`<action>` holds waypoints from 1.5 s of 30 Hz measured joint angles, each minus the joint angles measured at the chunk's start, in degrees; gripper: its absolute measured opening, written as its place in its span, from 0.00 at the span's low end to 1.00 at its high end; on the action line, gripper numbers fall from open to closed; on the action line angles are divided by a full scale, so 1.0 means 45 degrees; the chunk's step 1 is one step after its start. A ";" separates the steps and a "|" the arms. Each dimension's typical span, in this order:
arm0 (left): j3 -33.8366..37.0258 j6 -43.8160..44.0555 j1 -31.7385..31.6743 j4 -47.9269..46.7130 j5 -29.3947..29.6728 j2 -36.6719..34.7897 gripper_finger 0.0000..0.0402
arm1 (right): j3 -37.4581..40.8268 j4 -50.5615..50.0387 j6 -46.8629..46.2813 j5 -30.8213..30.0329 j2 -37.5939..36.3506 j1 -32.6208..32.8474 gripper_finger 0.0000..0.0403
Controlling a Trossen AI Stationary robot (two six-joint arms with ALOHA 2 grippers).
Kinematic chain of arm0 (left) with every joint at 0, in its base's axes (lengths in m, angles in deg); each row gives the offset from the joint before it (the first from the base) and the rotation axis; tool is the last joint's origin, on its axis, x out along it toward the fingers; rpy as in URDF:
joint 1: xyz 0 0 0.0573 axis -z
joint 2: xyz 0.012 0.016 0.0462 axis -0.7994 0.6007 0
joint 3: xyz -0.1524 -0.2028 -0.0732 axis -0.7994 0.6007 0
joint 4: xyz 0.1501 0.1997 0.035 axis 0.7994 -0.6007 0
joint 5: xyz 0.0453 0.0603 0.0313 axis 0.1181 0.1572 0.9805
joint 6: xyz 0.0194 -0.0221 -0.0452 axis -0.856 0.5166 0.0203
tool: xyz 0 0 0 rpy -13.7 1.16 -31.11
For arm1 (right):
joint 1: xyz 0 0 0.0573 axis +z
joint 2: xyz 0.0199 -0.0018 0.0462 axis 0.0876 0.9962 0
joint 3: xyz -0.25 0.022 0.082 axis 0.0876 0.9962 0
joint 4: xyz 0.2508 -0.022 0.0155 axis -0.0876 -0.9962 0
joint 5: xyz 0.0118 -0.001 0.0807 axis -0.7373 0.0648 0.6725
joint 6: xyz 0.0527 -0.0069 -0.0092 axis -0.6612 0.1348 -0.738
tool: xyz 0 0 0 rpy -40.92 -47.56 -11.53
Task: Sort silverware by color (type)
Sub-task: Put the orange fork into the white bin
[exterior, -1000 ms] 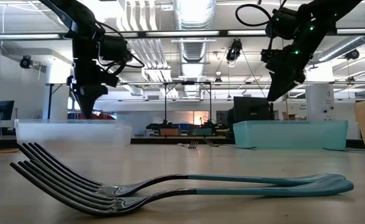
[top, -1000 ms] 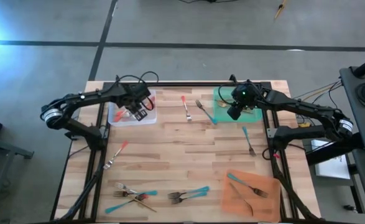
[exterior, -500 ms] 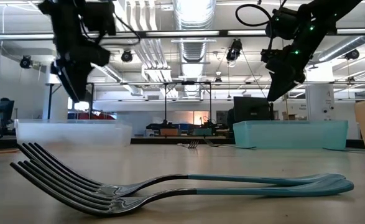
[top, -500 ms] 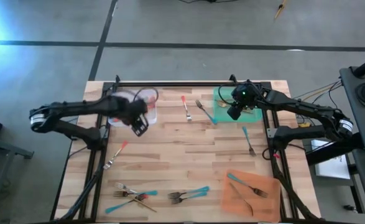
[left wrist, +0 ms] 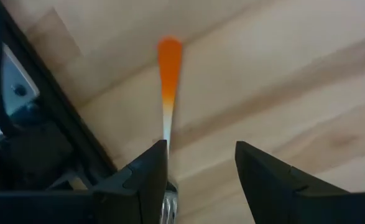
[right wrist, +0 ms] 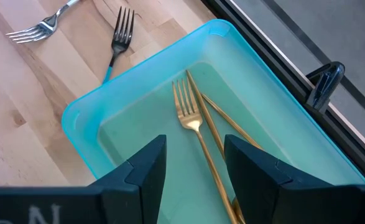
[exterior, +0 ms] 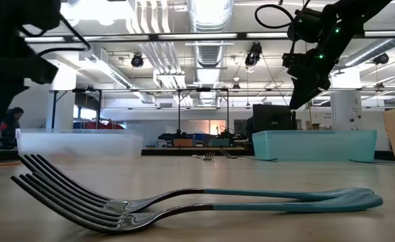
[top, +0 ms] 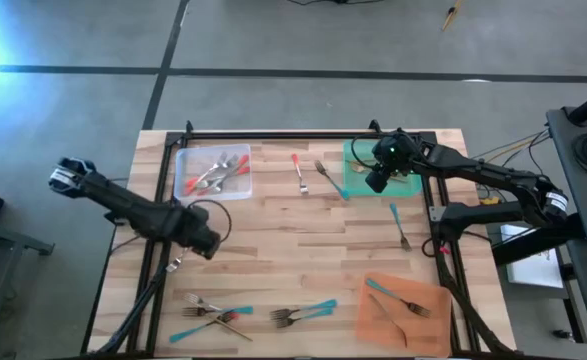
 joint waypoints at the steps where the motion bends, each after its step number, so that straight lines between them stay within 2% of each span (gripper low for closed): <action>1: 0.0000 0.0084 0.0256 0.0050 -0.0099 0.0103 0.43 | 0.0000 0.0000 0.0000 0.0003 0.0000 -0.0005 0.38; 12: 0.0010 0.0580 0.1529 0.0061 -0.1109 0.1564 0.39 | 0.0000 0.0000 0.0000 0.0003 0.0000 -0.0002 0.38; 29: 0.0116 0.0542 0.1518 0.0112 -0.1981 0.4632 0.27 | 0.0000 -0.0005 0.0000 0.0003 0.0000 -0.0001 0.38; 40: 0.1049 0.1149 0.1483 0.1340 -0.2177 0.4947 0.26 | 0.0000 -0.0004 0.0000 0.0003 0.0000 -0.0004 0.38; 45: 0.0865 0.1144 0.1465 0.1280 -0.1938 0.4923 0.17 | 0.0000 -0.0002 0.0003 0.0003 0.0000 -0.0003 0.38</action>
